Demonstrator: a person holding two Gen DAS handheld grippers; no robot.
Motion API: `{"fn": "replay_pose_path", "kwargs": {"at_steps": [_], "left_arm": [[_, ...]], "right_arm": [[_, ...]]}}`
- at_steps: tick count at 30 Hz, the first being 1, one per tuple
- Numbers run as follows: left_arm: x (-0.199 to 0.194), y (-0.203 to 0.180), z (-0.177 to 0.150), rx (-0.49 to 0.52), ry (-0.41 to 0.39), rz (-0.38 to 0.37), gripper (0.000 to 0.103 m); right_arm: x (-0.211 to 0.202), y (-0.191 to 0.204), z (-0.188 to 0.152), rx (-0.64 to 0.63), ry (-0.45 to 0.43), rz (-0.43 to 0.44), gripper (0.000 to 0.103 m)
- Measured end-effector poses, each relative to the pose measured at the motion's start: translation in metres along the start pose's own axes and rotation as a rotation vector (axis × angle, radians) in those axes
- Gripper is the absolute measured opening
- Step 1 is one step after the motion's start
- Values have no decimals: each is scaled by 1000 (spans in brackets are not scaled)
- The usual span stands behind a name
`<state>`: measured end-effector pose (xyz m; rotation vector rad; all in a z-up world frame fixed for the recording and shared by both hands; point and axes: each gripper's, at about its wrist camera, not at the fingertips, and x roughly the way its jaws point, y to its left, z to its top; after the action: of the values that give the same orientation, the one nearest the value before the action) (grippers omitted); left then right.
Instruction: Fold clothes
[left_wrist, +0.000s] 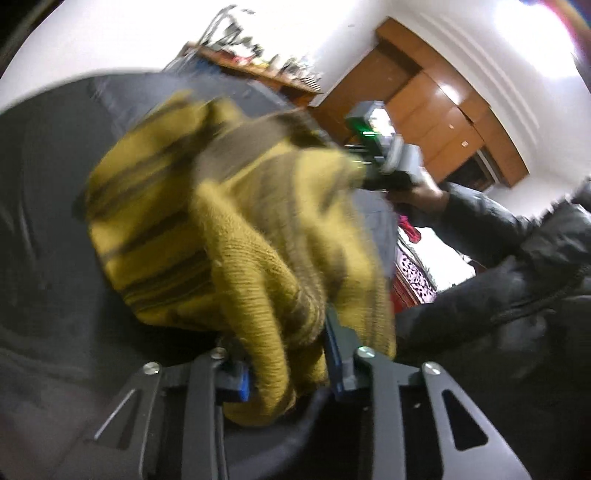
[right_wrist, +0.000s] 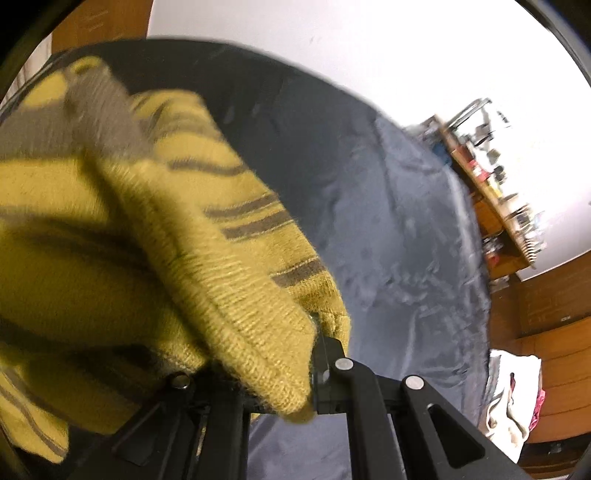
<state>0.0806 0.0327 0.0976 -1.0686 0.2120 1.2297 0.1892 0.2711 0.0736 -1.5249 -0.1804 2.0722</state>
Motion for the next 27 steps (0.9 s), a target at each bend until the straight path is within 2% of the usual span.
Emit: {"fn": "replay_pose_path", "kwargs": {"at_steps": [4,7,10,21,22,23,25,27], "left_arm": [[-9,-42,21,129,-12,-16,34],[2,-57,25,190,28,-24,34],[23,-65,28,212,77,-8,34],[72,-29,14,8,130,123,37],[75,-28,13,-4,134,137,35],[77,-28,12,-13,133,149,27],[79,-27,11,-29,127,174,18],[75,-26,11,-43,107,207,15]], "right_arm": [[-15,-32,8,107,-97,-25,9],[-24,-53,12,187,-154,-23,9],[-31,-60,11,212,-192,-31,9],[-104,-84,18,338,-455,-14,9],[-110,-84,19,347,-472,-7,9],[-113,-86,20,356,-484,2,9],[-119,-90,22,378,-510,24,9],[-124,-98,23,415,-537,60,9]]}}
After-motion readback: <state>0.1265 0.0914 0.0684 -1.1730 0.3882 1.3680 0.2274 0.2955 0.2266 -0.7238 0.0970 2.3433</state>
